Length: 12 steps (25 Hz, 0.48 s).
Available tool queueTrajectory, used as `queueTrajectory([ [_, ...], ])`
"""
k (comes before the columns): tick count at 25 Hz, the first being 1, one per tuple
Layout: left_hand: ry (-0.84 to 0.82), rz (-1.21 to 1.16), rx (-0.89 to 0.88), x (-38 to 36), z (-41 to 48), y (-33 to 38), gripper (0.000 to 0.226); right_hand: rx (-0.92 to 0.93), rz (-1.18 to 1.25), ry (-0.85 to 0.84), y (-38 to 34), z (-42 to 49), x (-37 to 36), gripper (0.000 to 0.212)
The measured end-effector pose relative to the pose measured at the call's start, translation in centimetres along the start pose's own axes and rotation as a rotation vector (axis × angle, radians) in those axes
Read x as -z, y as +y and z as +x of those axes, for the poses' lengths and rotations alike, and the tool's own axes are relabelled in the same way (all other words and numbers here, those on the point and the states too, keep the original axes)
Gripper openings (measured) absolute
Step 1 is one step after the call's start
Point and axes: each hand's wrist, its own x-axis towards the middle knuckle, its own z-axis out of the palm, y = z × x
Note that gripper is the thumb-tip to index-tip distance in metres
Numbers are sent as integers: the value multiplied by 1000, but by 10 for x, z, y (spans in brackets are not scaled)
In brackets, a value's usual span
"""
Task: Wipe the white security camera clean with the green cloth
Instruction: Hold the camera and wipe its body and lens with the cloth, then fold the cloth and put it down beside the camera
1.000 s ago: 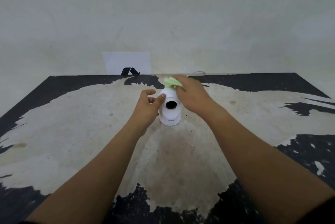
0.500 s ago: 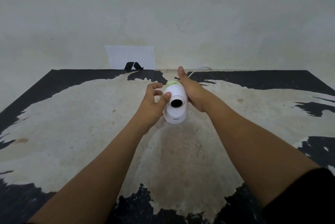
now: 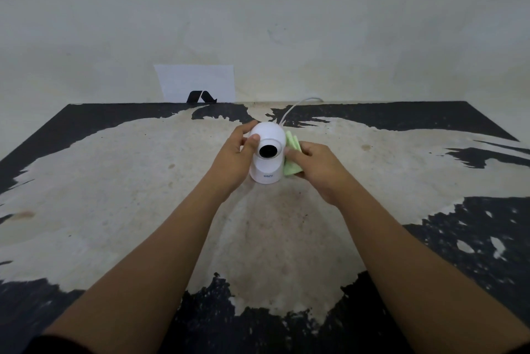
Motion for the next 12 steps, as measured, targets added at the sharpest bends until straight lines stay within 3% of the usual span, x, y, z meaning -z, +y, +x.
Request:
queueTrajectory([
  [1, 4, -1, 5, 0, -1, -1, 32, 22, -19, 31, 0, -7, 2, 17],
  [4, 50, -11, 59, -2, -4, 1, 37, 20, 96, 47, -3, -29, 6, 30],
  [7, 245, 14, 75, -11, -25, 12, 41, 7, 155, 18, -4, -49, 12, 25],
  [9, 309, 68, -44, -21, -53, 20, 35, 36, 86, 29, -2, -63, 17, 18],
  [12, 200, 172, -247, -33, -88, 27, 42, 145, -92, 47, 3, -79, 22, 10],
])
